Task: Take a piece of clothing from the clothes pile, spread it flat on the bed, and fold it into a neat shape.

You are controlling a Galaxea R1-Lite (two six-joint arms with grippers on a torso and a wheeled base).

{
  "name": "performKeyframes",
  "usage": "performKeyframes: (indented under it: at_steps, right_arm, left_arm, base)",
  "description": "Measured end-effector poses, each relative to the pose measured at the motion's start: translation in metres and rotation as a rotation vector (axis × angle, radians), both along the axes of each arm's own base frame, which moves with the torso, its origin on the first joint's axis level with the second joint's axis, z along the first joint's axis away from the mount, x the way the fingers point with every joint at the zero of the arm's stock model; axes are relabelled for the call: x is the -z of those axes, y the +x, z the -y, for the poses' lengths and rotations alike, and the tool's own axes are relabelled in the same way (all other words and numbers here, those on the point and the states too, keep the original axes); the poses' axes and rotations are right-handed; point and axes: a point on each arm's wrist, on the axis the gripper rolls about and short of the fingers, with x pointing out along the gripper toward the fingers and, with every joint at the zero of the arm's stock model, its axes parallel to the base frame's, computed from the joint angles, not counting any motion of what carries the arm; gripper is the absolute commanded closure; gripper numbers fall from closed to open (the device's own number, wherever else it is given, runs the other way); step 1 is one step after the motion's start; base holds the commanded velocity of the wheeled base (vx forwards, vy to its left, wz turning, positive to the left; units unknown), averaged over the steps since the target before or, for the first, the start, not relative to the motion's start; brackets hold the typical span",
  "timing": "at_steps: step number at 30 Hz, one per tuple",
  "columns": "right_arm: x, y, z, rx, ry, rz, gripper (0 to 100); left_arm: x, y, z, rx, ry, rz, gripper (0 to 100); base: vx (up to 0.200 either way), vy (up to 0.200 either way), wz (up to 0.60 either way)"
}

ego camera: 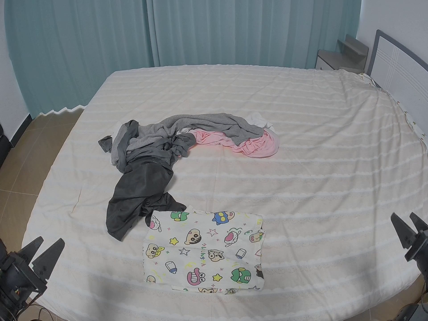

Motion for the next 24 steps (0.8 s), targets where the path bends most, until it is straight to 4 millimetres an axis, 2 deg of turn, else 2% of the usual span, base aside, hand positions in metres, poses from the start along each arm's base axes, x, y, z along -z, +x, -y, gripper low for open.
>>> performKeyframes:
  at_steps: [6, 10, 15, 19, 24]
  right_arm:
    - [0.028, -0.037, 0.014, -0.014, -0.084, -0.053, 0]
    - [0.037, -0.052, 0.017, -0.048, -0.158, -0.004, 0]
    - [0.042, -0.061, 0.018, -0.058, -0.252, 0.058, 0]
    - [0.043, -0.063, 0.019, -0.038, -0.183, 0.073, 0]
    - [0.044, -0.065, 0.021, 0.081, -0.089, 0.072, 0]
  left_arm:
    - [0.022, -0.027, -0.009, -0.083, 0.152, 0.042, 0]
    - [0.034, -0.037, -0.012, -0.127, 0.268, 0.061, 0]
    - [0.042, -0.044, -0.014, -0.185, 0.318, 0.083, 0]
    - [0.045, -0.047, -0.014, -0.220, 0.310, 0.094, 0]
    - [0.046, -0.049, -0.013, -0.195, 0.292, 0.108, 0]
  base:
    - [0.000, 0.000, 0.00]
    - [0.000, 0.000, 0.00]
    - [0.000, 0.000, 0.00]
    - [0.000, 0.000, 0.00]
    - [0.000, 0.000, 0.00]
